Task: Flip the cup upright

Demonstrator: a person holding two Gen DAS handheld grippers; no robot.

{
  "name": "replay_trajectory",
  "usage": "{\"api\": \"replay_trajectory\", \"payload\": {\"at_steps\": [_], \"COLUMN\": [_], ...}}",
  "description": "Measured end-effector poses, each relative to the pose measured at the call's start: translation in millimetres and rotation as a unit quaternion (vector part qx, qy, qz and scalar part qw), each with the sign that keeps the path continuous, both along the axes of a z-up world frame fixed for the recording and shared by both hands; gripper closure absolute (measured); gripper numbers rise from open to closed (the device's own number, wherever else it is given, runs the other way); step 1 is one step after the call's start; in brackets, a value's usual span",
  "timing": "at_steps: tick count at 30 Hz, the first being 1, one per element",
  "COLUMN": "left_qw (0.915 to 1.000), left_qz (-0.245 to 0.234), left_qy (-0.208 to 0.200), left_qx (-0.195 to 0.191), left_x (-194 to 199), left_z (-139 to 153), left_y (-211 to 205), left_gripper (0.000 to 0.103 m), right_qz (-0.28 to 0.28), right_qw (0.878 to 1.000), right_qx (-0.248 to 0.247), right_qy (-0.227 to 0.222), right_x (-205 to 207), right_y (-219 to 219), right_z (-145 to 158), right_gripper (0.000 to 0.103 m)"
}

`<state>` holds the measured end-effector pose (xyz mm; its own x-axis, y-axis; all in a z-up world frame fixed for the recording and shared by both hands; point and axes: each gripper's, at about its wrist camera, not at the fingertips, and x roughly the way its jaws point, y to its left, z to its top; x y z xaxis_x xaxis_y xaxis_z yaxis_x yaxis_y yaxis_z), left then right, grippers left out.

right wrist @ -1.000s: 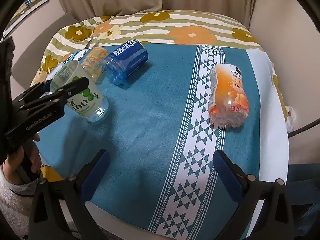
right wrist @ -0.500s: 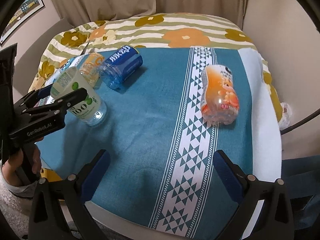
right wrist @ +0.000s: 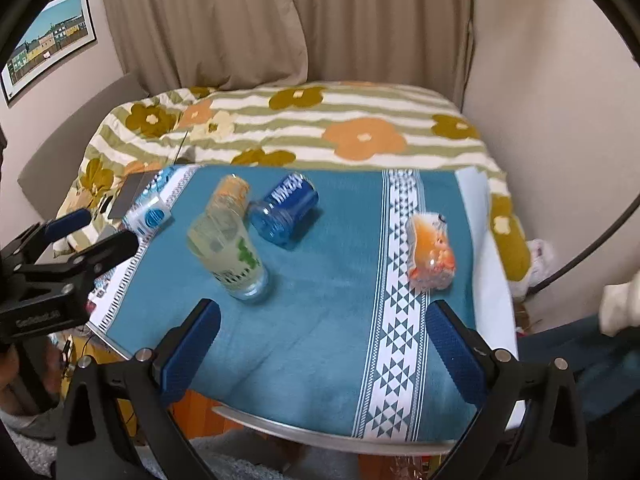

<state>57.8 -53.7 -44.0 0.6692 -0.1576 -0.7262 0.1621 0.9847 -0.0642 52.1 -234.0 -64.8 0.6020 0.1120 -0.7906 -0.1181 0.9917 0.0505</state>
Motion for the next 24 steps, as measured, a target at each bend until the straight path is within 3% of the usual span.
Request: {"api": "replay_trajectory", "payload": {"at_steps": [8,24], "left_qw": [0.9994,0.9994], "left_qz": [0.03,0.026], "left_qy": [0.008,-0.02], "left_qx": [-0.014,-0.011], "left_x": [-32.3,-61.8], "left_z": [25.9,33.9], "left_y": [45.1,67.9], "left_gripper": [0.0,0.0], "right_qz": [-0.052,-0.089], "right_qw": [0.998,0.994], "right_qx": [-0.018,-0.035], "right_qy": [-0.031,-0.051], "right_x": [-26.5,-55.5], "right_y": [24.9,44.3], "right_z": [39.8,46.2], "right_gripper": [0.001,0.001]}}
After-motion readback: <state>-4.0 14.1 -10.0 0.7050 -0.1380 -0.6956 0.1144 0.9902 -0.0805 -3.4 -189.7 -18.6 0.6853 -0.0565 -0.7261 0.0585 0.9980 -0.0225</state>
